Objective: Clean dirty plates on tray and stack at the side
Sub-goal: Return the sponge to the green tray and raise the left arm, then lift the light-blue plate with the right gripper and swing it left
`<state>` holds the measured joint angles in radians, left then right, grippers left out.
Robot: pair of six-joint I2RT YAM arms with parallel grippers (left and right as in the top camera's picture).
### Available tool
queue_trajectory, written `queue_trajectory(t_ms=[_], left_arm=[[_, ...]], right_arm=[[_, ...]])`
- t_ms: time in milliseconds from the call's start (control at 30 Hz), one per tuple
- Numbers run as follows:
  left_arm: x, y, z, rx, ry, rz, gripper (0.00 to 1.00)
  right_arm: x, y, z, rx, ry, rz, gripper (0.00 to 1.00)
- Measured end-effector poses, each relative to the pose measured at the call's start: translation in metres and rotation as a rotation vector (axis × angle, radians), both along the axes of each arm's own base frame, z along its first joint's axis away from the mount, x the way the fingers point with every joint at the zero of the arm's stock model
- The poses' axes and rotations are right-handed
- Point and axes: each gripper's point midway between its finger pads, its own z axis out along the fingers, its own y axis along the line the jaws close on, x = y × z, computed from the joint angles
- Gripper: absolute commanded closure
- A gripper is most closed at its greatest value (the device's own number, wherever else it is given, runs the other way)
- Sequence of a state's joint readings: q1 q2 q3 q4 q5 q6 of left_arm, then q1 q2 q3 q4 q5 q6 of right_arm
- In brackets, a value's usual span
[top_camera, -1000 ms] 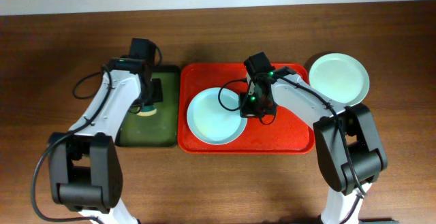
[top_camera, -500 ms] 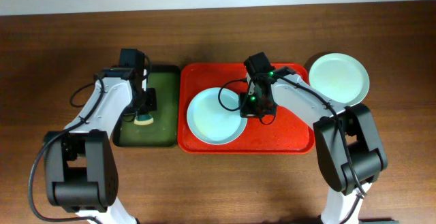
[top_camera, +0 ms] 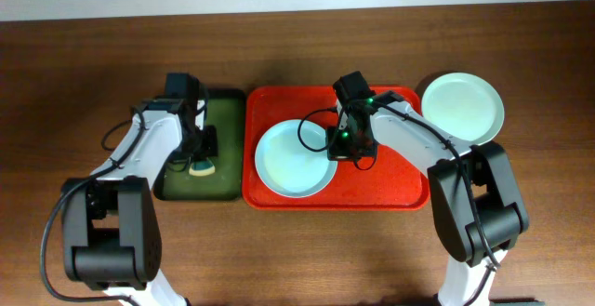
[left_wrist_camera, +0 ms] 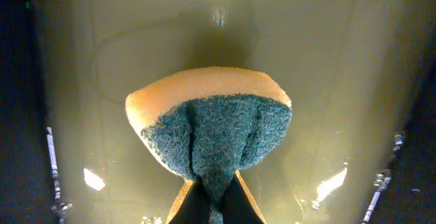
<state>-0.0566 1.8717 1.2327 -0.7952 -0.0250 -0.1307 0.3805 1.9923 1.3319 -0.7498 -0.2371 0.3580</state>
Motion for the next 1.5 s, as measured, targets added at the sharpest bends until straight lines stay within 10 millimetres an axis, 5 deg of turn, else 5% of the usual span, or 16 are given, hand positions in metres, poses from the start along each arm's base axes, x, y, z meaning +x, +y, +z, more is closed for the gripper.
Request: queue_trajectory(t_ms=[33,167,300,433,467,500,600,733,833,933,1067,1300,1500], left_arm=[[-0.004,0.0,-0.004,-0.001,0.01,0.0,0.93],[-0.007,-0.001,-0.007,-0.005,0.017,-0.005,0.44],[-0.011,0.0,0.007,-0.006,0.059,-0.006,0.27],[0.026,0.017,0.076,-0.018,-0.052,0.047,0.26],[0.039,0.027,0.1,-0.02,-0.118,0.077,0.2],[0.047,0.036,0.12,-0.023,-0.171,0.112,0.0],[0.053,0.075,0.162,-0.024,-0.281,0.248,0.01],[0.035,0.128,0.161,-0.015,-0.262,0.413,0.01],[0.029,0.149,0.161,-0.009,-0.263,0.468,0.01],[0.027,0.154,0.161,-0.008,-0.263,0.483,0.01],[0.027,0.154,0.161,-0.008,-0.263,0.484,0.01],[0.027,0.154,0.161,-0.008,-0.263,0.483,0.01],[0.027,0.154,0.161,-0.008,-0.263,0.483,0.01]], right_arm=[[0.0,0.0,0.0,0.0,0.0,0.0,0.96],[0.0,0.0,0.0,0.0,0.0,0.0,0.96],[0.0,0.0,0.0,0.0,-0.001,0.0,0.96],[0.0,0.0,0.0,0.001,-0.002,0.0,0.96],[0.001,0.0,0.0,0.001,-0.002,0.0,0.96],[0.0,0.0,0.0,0.001,-0.002,0.0,0.96],[0.001,0.0,0.0,0.001,-0.002,0.0,0.95],[0.001,0.0,0.0,0.001,-0.003,0.0,0.94],[0.002,-0.003,-0.001,-0.021,-0.012,-0.005,0.74],[0.005,-0.009,-0.002,-0.055,-0.025,-0.008,0.73],[0.005,-0.011,-0.002,-0.066,-0.03,-0.007,0.96],[-0.005,-0.016,0.002,-0.086,0.026,-0.009,0.96],[0.02,-0.017,0.064,-0.082,0.0,-0.033,0.96]])
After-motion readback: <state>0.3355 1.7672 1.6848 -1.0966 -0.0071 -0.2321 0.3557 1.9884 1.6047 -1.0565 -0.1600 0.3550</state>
